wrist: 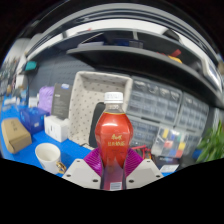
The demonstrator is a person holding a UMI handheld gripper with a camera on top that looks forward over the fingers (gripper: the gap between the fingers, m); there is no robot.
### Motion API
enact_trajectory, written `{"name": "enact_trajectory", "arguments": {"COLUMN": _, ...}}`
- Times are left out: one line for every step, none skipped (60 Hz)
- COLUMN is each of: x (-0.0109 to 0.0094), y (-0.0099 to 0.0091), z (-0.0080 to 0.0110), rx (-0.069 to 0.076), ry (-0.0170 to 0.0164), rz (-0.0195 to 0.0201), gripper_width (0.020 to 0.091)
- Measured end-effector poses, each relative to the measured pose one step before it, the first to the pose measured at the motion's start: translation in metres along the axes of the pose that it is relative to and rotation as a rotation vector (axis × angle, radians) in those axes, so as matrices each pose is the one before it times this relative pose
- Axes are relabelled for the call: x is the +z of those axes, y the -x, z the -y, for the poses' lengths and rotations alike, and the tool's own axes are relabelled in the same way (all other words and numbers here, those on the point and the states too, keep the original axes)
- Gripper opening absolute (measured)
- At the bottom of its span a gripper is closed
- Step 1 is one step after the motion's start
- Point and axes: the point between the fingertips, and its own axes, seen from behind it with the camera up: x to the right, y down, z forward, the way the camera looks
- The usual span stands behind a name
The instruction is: Pour water
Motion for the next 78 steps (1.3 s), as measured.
{"name": "enact_trajectory", "arguments": {"x": 0.00067, "y": -0.00220, "z": -0.00255, "rx": 0.0362, "ry": -0.00293, "rz": 0.00241, "gripper_width": 0.0250}}
{"name": "enact_trajectory", "arguments": {"x": 0.00074, "y": -0.00207, "z": -0.00265, "rx": 0.0347, "ry": -0.00039, "rz": 0.00419, "gripper_width": 0.0250}}
{"name": "enact_trajectory", "arguments": {"x": 0.00068, "y": -0.00227, "z": -0.00340, "rx": 0.0306, "ry": 0.00184, "rz": 0.01041, "gripper_width": 0.0249}}
{"name": "enact_trajectory", "arguments": {"x": -0.00041, "y": 0.00634, "z": -0.00371, "rx": 0.0307, "ry": 0.00130, "rz": -0.01642, "gripper_width": 0.0249}}
{"name": "enact_trajectory", "arguments": {"x": 0.00040, "y": -0.00619, "z": -0.00327, "rx": 0.0210, "ry": 0.00006, "rz": 0.01978, "gripper_width": 0.0249}}
{"name": "enact_trajectory", "arguments": {"x": -0.00075, "y": 0.00145, "z": -0.00406, "rx": 0.0203, "ry": -0.00538, "rz": -0.00654, "gripper_width": 0.0249}}
{"name": "enact_trajectory", "arguments": {"x": 0.00003, "y": -0.00099, "z": -0.00195, "rx": 0.0136, "ry": -0.00508, "rz": 0.00138, "gripper_width": 0.0251}}
{"name": "enact_trajectory", "arguments": {"x": 0.00002, "y": -0.00024, "z": -0.00182, "rx": 0.0082, "ry": -0.00363, "rz": 0.00244, "gripper_width": 0.0249}}
{"name": "enact_trajectory", "arguments": {"x": 0.00008, "y": 0.00022, "z": -0.00204, "rx": 0.0047, "ry": -0.00410, "rz": 0.00349, "gripper_width": 0.0250}}
{"name": "enact_trajectory", "arguments": {"x": 0.00018, "y": 0.00034, "z": -0.00168, "rx": 0.0051, "ry": -0.00468, "rz": 0.00192, "gripper_width": 0.0250}}
{"name": "enact_trajectory", "arguments": {"x": 0.00004, "y": 0.00042, "z": -0.00167, "rx": 0.0063, "ry": -0.00485, "rz": 0.00090, "gripper_width": 0.0250}}
{"name": "enact_trajectory", "arguments": {"x": -0.00070, "y": 0.00145, "z": -0.00072, "rx": 0.0071, "ry": -0.00361, "rz": -0.00223, "gripper_width": 0.0249}}
{"name": "enact_trajectory", "arguments": {"x": 0.00090, "y": 0.00042, "z": -0.00208, "rx": 0.0057, "ry": -0.00263, "rz": 0.00216, "gripper_width": 0.0249}}
{"name": "enact_trajectory", "arguments": {"x": 0.00018, "y": 0.00074, "z": -0.00279, "rx": 0.0050, "ry": -0.00182, "rz": -0.00237, "gripper_width": 0.0249}}
{"name": "enact_trajectory", "arguments": {"x": 0.00137, "y": -0.00014, "z": -0.00279, "rx": 0.0031, "ry": 0.00016, "rz": -0.00048, "gripper_width": 0.0249}}
{"name": "enact_trajectory", "arguments": {"x": 0.00144, "y": 0.00010, "z": -0.00339, "rx": -0.0001, "ry": 0.00275, "rz": -0.00119, "gripper_width": 0.0251}}
{"name": "enact_trajectory", "arguments": {"x": 0.00128, "y": 0.00013, "z": -0.00442, "rx": -0.0008, "ry": 0.00532, "rz": -0.00025, "gripper_width": 0.0250}}
{"name": "enact_trajectory", "arguments": {"x": 0.00130, "y": 0.00011, "z": -0.00561, "rx": -0.0008, "ry": 0.00905, "rz": 0.00010, "gripper_width": 0.0252}}
{"name": "enact_trajectory", "arguments": {"x": -0.00032, "y": 0.00133, "z": -0.00527, "rx": -0.0019, "ry": 0.00983, "rz": 0.00372, "gripper_width": 0.0253}}
{"name": "enact_trajectory", "arguments": {"x": 0.00014, "y": 0.00098, "z": 0.00650, "rx": -0.0092, "ry": -0.03570, "rz": 0.00190, "gripper_width": 0.0255}}
{"name": "enact_trajectory", "arguments": {"x": -0.00100, "y": -0.00005, "z": -0.00273, "rx": -0.0123, "ry": 0.00041, "rz": -0.00740, "gripper_width": 0.0258}}
{"name": "enact_trajectory", "arguments": {"x": -0.00027, "y": 0.00069, "z": -0.00023, "rx": -0.0047, "ry": -0.00345, "rz": 0.00165, "gripper_width": 0.0254}}
{"name": "enact_trajectory", "arguments": {"x": -0.00035, "y": -0.00012, "z": 0.00027, "rx": -0.0004, "ry": -0.00259, "rz": -0.00200, "gripper_width": 0.0254}}
{"name": "enact_trajectory", "arguments": {"x": -0.00144, "y": -0.00028, "z": -0.00104, "rx": -0.0009, "ry": 0.00587, "rz": -0.00801, "gripper_width": 0.0254}}
{"name": "enact_trajectory", "arguments": {"x": -0.00076, "y": 0.00012, "z": 0.00026, "rx": -0.0007, "ry": -0.00118, "rz": -0.00301, "gripper_width": 0.0255}}
{"name": "enact_trajectory", "arguments": {"x": -0.00038, "y": -0.00002, "z": -0.00019, "rx": -0.0027, "ry": 0.00125, "rz": -0.00210, "gripper_width": 0.0255}}
{"name": "enact_trajectory", "arguments": {"x": -0.00020, "y": -0.00004, "z": 0.00029, "rx": -0.0051, "ry": -0.00159, "rz": -0.00160, "gripper_width": 0.0256}}
{"name": "enact_trajectory", "arguments": {"x": -0.00011, "y": 0.00025, "z": 0.00032, "rx": -0.0035, "ry": -0.00104, "rz": 0.00010, "gripper_width": 0.0255}}
{"name": "enact_trajectory", "arguments": {"x": -0.00004, "y": -0.00006, "z": -0.00003, "rx": -0.0009, "ry": 0.00039, "rz": -0.00009, "gripper_width": 0.0255}}
{"name": "enact_trajectory", "arguments": {"x": 0.00003, "y": -0.00013, "z": -0.00023, "rx": 0.0012, "ry": 0.00211, "rz": -0.00096, "gripper_width": 0.0266}}
{"name": "enact_trajectory", "arguments": {"x": 0.00003, "y": -0.00021, "z": -0.00015, "rx": 0.0046, "ry": 0.00254, "rz": -0.00119, "gripper_width": 0.0268}}
{"name": "enact_trajectory", "arguments": {"x": 0.00023, "y": -0.00017, "z": 0.00009, "rx": 0.0055, "ry": 0.00199, "rz": -0.00026, "gripper_width": 0.0324}}
{"name": "enact_trajectory", "arguments": {"x": 0.00154, "y": -0.00073, "z": -0.00083, "rx": 0.0050, "ry": 0.00054, "rz": -0.00063, "gripper_width": 0.0302}}
{"name": "enact_trajectory", "arguments": {"x": -0.00024, "y": 0.00004, "z": 0.00036, "rx": 0.0051, "ry": 0.00186, "rz": 0.00022, "gripper_width": 0.0307}}
{"name": "enact_trajectory", "arguments": {"x": -0.00016, "y": 0.00029, "z": -0.00025, "rx": 0.0023, "ry": 0.00292, "rz": 0.00008, "gripper_width": 0.0350}}
{"name": "enact_trajectory", "arguments": {"x": 0.00013, "y": 0.00032, "z": 0.00046, "rx": 0.0013, "ry": 0.00056, "rz": 0.00037, "gripper_width": 0.0343}}
{"name": "enact_trajectory", "arguments": {"x": -0.00005, "y": 0.00014, "z": -0.00003, "rx": -0.0007, "ry": 0.00218, "rz": 0.00056, "gripper_width": 0.0396}}
{"name": "enact_trajectory", "arguments": {"x": -0.00010, "y": -0.00074, "z": -0.00007, "rx": -0.0013, "ry": 0.00144, "rz": -0.00202, "gripper_width": 0.0392}}
{"name": "enact_trajectory", "arguments": {"x": -0.00021, "y": -0.00077, "z": 0.00001, "rx": -0.0019, "ry": 0.00194, "rz": -0.00323, "gripper_width": 0.0405}}
{"name": "enact_trajectory", "arguments": {"x": -0.00017, "y": -0.00005, "z": -0.00037, "rx": -0.0021, "ry": 0.00253, "rz": -0.00094, "gripper_width": 0.0424}}
{"name": "enact_trajectory", "arguments": {"x": -0.00023, "y": 0.00001, "z": -0.00023, "rx": -0.0015, "ry": 0.00247, "rz": -0.00048, "gripper_width": 0.0444}}
{"name": "enact_trajectory", "arguments": {"x": -0.00048, "y": -0.00037, "z": -0.00056, "rx": -0.0017, "ry": 0.00383, "rz": -0.00331, "gripper_width": 0.0457}}
{"name": "enact_trajectory", "arguments": {"x": -0.00051, "y": -0.00082, "z": -0.00138, "rx": -0.0019, "ry": 0.00895, "rz": -0.00474, "gripper_width": 0.0479}}
{"name": "enact_trajectory", "arguments": {"x": 0.00028, "y": -0.00171, "z": -0.00187, "rx": 0.0000, "ry": 0.01260, "rz": -0.00573, "gripper_width": 0.0547}}
{"name": "enact_trajectory", "arguments": {"x": -0.00102, "y": -0.00248, "z": -0.00273, "rx": 0.0016, "ry": 0.01456, "rz": -0.01277, "gripper_width": 0.0545}}
{"name": "enact_trajectory", "arguments": {"x": -0.00127, "y": -0.00235, "z": -0.00250, "rx": 0.0030, "ry": 0.01302, "rz": -0.01273, "gripper_width": 0.0601}}
{"name": "enact_trajectory", "arguments": {"x": -0.00140, "y": -0.00149, "z": -0.00156, "rx": 0.0033, "ry": 0.00891, "rz": -0.01000, "gripper_width": 0.0656}}
{"name": "enact_trajectory", "arguments": {"x": -0.00173, "y": -0.00094, "z": -0.00096, "rx": 0.0028, "ry": 0.00492, "rz": -0.00630, "gripper_width": 0.0712}}
{"name": "enact_trajectory", "arguments": {"x": -0.00208, "y": -0.00044, "z": -0.00041, "rx": 0.0033, "ry": 0.00243, "rz": -0.00397, "gripper_width": 0.0768}}
{"name": "enact_trajectory", "arguments": {"x": -0.00232, "y": 0.00025, "z": -0.00040, "rx": 0.0042, "ry": 0.00068, "rz": -0.00052, "gripper_width": 0.0782}}
{"name": "enact_trajectory", "arguments": {"x": -0.00301, "y": 0.00077, "z": -0.00137, "rx": 0.0055, "ry": -0.00235, "rz": 0.00001, "gripper_width": 0.0790}}
{"name": "enact_trajectory", "arguments": {"x": -0.00302, "y": 0.00037, "z": -0.00006, "rx": 0.0069, "ry": -0.00007, "rz": 0.00134, "gripper_width": 0.0796}}
{"name": "enact_trajectory", "arguments": {"x": -0.00363, "y": -0.00045, "z": -0.00023, "rx": 0.0068, "ry": -0.00037, "rz": 0.00028, "gripper_width": 0.0800}}
{"name": "enact_trajectory", "arguments": {"x": -0.00356, "y": -0.00034, "z": 0.00005, "rx": 0.0070, "ry": -0.00021, "rz": -0.00176, "gripper_width": 0.0806}}
{"name": "enact_trajectory", "arguments": {"x": -0.00401, "y": -0.00073, "z": -0.00022, "rx": 0.0071, "ry": -0.00054, "rz": -0.00388, "gripper_width": 0.0812}}
{"name": "enact_trajectory", "arguments": {"x": -0.00417, "y": -0.00096, "z": -0.00013, "rx": 0.0068, "ry": -0.00041, "rz": -0.00443, "gripper_width": 0.0818}}
{"name": "enact_trajectory", "arguments": {"x": -0.00451, "y": -0.00122, "z": -0.00027, "rx": 0.0069, "ry": -0.00029, "rz": -0.00538, "gripper_width": 0.0819}}
{"name": "enact_trajectory", "arguments": {"x": -0.00462, "y": -0.00142, "z": -0.00043, "rx": 0.0071, "ry": 0.00001, "rz": -0.00627, "gripper_width": 0.0817}}
{"name": "enact_trajectory", "arguments": {"x": -0.00468, "y": -0.00160, "z": -0.00041, "rx": 0.0071, "ry": 0.00101, "rz": -0.00705, "gripper_width": 0.0817}}
{"name": "enact_trajectory", "arguments": {"x": -0.00505, "y": -0.00154, "z": -0.00088, "rx": 0.0066, "ry": 0.00216, "rz": -0.00785, "gripper_width": 0.0816}}
{"name": "enact_trajectory", "arguments": {"x": -0.00547, "y": -0.00104, "z": -0.00087, "rx": 0.0054, "ry": 0.00200, "rz": -0.00726, "gripper_width": 0.0815}}
{"name": "enact_trajectory", "arguments": {"x": -0.00559, "y": -0.00027, "z": 0.00007, "rx": 0.0052, "ry": 0.00186, "rz": -0.00865, "gripper_width": 0.0815}}
{"name": "enact_trajectory", "arguments": {"x": -0.00547, "y": -0.00136, "z": -0.00116, "rx": 0.0044, "ry": 0.00041, "rz": -0.00709, "gripper_width": 0.0817}}
{"name": "enact_trajectory", "arguments": {"x": -0.00536, "y": -0.00117, "z": -0.00054, "rx": 0.0046, "ry": -0.00048, "rz": -0.00710, "gripper_width": 0.0816}}
{"name": "enact_trajectory", "arguments": {"x": -0.00560, "y": -0.00102, "z": -0.00058, "rx": 0.0031, "ry": -0.00156, "rz": -0.00614, "gripper_width": 0.0817}}
{"name": "enact_trajectory", "arguments": {"x": -0.00540, "y": -0.00084, "z": -0.00020, "rx": 0.0020, "ry": -0.00202, "rz": -0.00530, "gripper_width": 0.0818}}
{"name": "enact_trajectory", "arguments": {"x": -0.00547, "y": -0.00066, "z": -0.00011, "rx": 0.0000, "ry": -0.00190, "rz": -0.00450, "gripper_width": 0.0817}}
{"name": "enact_trajectory", "arguments": {"x": -0.00531, "y": -0.00051, "z": -0.00013, "rx": -0.0013, "ry": -0.00135, "rz": -0.00417, "gripper_width": 0.0817}}
{"name": "enact_trajectory", "arguments": {"x": -0.00504, "y": 0.00023, "z": 0.00027, "rx": -0.0020, "ry": 0.00187, "rz": -0.00631, "gripper_width": 0.0816}}
{"name": "enact_trajectory", "arguments": {"x": -0.00520, "y": -0.00110, "z": -0.00064, "rx": -0.0024, "ry": 0.00089, "rz": -0.00533, "gripper_width": 0.0816}}
{"name": "enact_trajectory", "arguments": {"x": -0.00500, "y": -0.00085, "z": -0.00060, "rx": -0.0036, "ry": 0.00179, "rz": -0.00852, "gripper_width": 0.0815}}
{"name": "enact_trajectory", "arguments": {"x": -0.00492, "y": -0.00168, "z": -0.00052, "rx": -0.0035, "ry": 0.00152, "rz": -0.00893, "gripper_width": 0.0817}}
{"name": "enact_trajectory", "arguments": {"x": -0.00466, "y": -0.00164, "z": -0.00044, "rx": -0.0038, "ry": 0.00083, "rz": -0.00952, "gripper_width": 0.0818}}
{"name": "enact_trajectory", "arguments": {"x": -0.00425, "y": -0.00154, "z": -0.00026, "rx": -0.0036, "ry": 0.00010, "rz": -0.00860, "gripper_width": 0.0818}}
{"name": "enact_trajectory", "arguments": {"x": -0.00426, "y": -0.00093, "z": -0.00009, "rx": -0.0034, "ry": -0.00007, "rz": -0.00708, "gripper_width": 0.0819}}
{"name": "enact_trajectory", "arguments": {"x": -0.00404, "y": -0.00080, "z": -0.00040, "rx": -0.0036, "ry": -0.00065, "rz": -0.00542, "gripper_width": 0.0818}}
{"name": "enact_trajectory", "arguments": {"x": -0.00398, "y": -0.00071, "z": 0.00013, "rx": -0.0028, "ry": -0.00155, "rz": -0.00506, "gripper_width": 0.0817}}
{"name": "enact_trajectory", "arguments": {"x": -0.00390, "y": -0.00053, "z": 0.00017, "rx": -0.0018, "ry": -0.00221, "rz": -0.00524, "gripper_width": 0.0819}}
